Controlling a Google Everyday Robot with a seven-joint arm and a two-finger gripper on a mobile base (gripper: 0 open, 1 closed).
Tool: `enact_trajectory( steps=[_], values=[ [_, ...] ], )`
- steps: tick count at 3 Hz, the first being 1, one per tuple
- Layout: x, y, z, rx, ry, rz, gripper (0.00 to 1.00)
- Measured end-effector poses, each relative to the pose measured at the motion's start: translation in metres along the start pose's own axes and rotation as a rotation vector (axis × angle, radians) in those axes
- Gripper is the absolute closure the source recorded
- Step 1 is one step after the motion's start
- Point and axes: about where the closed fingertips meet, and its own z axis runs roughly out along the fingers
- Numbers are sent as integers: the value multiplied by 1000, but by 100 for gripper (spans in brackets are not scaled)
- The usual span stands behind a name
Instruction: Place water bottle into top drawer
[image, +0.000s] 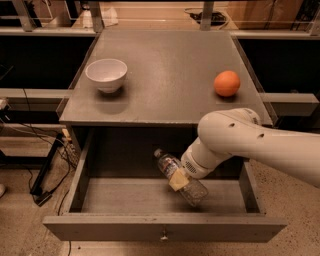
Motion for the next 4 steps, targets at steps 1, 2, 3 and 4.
enact_trajectory(
  steps=[1,2,3,4],
  values=[
    [6,-2,11,-13,16,26,100],
    [9,-6,23,-19,36,42,100],
    [16,-15,40,-27,72,70,100],
    [17,-15,41,-29,75,72,100]
  ],
)
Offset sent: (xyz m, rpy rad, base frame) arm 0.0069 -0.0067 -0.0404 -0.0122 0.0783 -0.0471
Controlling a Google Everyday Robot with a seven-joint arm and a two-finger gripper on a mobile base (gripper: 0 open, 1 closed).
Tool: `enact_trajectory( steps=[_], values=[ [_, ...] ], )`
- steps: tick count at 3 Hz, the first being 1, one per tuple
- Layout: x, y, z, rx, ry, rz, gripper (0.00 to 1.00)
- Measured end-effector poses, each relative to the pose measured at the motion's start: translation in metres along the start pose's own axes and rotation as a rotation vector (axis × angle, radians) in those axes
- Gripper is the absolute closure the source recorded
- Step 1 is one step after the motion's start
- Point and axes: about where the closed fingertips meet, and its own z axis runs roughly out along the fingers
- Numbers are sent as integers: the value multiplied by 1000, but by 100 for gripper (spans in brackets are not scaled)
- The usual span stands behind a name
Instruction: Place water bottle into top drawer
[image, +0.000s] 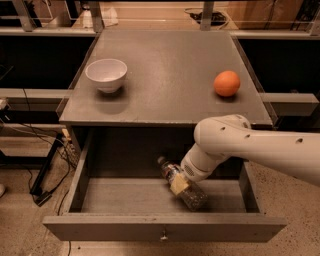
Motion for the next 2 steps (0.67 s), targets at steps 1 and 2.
enact_trajectory(
  steps=[1,2],
  values=[
    [2,-1,3,-21,-8,5,100],
    [2,-1,3,-21,-8,5,81]
  ],
)
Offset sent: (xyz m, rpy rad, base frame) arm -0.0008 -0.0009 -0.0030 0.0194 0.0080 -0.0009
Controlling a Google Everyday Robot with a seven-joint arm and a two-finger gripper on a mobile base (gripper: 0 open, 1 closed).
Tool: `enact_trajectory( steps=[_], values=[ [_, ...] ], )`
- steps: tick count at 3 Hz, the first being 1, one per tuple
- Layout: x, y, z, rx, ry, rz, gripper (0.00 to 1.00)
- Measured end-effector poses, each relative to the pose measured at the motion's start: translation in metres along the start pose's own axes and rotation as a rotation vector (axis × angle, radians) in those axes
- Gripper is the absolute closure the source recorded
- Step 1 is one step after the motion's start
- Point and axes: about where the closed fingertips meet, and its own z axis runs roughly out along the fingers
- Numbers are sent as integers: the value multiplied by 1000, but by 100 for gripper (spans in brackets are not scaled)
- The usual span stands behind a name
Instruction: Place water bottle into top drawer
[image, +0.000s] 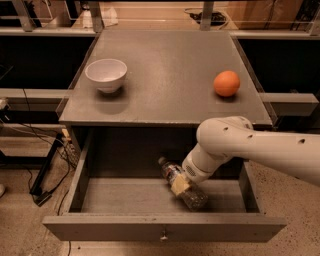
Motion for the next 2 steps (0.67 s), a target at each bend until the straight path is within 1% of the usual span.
enact_trajectory(
  steps=[2],
  values=[
    [0,0,0,0,0,0,34]
  ],
)
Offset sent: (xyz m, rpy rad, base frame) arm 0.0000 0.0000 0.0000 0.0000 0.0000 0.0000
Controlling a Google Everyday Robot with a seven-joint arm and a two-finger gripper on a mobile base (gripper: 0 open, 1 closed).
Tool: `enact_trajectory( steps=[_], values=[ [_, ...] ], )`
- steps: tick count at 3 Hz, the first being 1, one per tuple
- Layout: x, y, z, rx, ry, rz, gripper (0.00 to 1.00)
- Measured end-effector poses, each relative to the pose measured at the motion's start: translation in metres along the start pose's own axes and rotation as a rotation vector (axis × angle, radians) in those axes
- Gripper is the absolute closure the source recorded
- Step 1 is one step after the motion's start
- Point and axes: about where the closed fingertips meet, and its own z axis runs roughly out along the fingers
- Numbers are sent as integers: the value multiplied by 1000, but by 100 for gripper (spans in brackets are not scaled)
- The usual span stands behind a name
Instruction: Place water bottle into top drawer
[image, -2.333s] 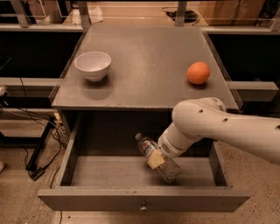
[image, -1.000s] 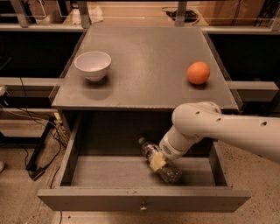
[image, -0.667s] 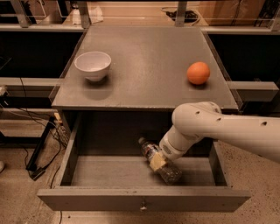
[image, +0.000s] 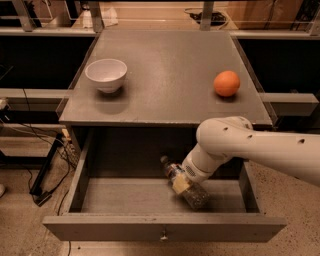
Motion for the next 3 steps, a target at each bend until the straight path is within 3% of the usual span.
enact_trajectory(
  steps=[1,2,3],
  values=[
    [0,0,0,0,0,0,11],
    [0,0,0,0,0,0,0],
    [0,0,0,0,0,0,0]
  ],
)
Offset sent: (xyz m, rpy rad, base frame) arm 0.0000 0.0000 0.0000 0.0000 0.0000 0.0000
